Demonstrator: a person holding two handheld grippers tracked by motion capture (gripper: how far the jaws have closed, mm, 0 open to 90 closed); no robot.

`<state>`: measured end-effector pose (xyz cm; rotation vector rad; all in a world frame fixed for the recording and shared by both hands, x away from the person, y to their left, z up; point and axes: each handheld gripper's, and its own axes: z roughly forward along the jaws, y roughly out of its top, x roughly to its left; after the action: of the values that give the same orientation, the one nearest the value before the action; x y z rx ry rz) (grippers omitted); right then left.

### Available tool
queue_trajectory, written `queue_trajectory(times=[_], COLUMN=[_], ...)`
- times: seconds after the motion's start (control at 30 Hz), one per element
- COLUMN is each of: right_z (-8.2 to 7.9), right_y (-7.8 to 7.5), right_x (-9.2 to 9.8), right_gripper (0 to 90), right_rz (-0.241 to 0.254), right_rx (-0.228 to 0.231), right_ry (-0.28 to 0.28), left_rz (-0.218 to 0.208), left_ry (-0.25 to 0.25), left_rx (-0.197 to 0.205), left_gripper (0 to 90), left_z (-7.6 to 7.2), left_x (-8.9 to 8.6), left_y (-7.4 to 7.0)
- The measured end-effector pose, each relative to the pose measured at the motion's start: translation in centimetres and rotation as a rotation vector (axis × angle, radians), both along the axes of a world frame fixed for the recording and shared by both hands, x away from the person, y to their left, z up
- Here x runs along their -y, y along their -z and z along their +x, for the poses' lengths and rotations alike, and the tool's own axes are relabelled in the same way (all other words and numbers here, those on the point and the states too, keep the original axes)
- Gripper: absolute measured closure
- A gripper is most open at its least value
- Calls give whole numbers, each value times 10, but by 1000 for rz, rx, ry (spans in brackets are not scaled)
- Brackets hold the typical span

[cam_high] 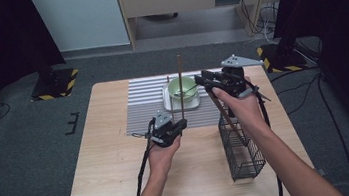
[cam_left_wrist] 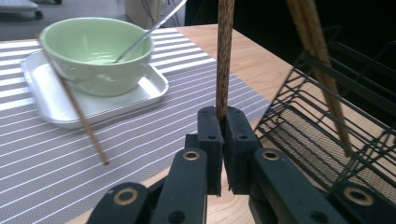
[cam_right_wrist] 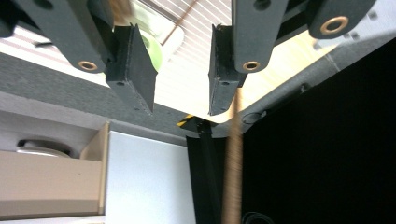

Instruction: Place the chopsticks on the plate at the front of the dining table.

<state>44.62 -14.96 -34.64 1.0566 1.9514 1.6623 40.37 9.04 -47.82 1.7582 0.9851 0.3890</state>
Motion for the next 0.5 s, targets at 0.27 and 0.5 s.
queue_trajectory(times=[0.27,0.5], right_z=[-2,-3], right_y=[14,29], right_x=[41,80], right_gripper=[526,408], right_rz=[-34,-52], right_rx=[-1,-21], right_ry=[86,173], left_rz=[20,30], left_ry=[-20,-36], left_rx=[4,4], left_gripper=[861,861], left_z=[0,0], left_x=[-13,-18], left_y=[-2,-3])
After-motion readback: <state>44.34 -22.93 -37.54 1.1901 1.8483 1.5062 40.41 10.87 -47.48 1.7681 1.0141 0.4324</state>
